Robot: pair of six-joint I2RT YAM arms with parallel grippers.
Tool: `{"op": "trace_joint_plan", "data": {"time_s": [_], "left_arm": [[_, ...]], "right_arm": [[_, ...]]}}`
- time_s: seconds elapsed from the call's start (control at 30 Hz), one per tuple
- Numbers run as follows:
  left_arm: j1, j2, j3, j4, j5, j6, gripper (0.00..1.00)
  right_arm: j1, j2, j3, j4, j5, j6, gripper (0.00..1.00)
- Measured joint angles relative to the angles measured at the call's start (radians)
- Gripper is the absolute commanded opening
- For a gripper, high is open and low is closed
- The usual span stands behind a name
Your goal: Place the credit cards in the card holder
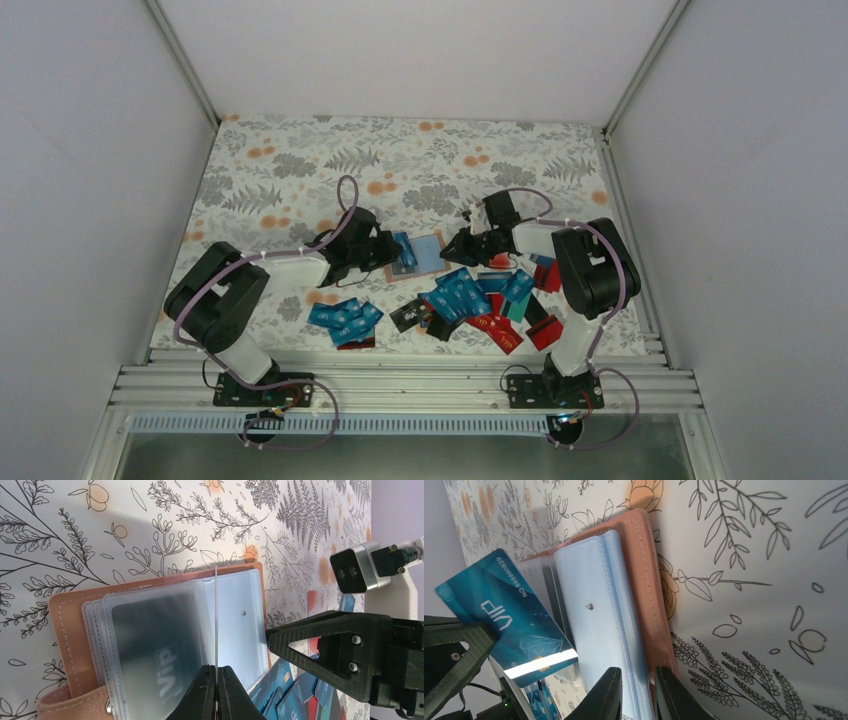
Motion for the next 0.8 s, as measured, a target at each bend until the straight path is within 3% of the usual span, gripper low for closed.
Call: {"op": "trace_joint_plan", "data": {"time_s": [0.8], "left_arm": [[0.000,0.057,-0.073,0.185,0.047,-0.113,0.02]], "right_arm": [[0.000,0.000,-0.011,0.019,-0.004,-0.001,0.17]]}}
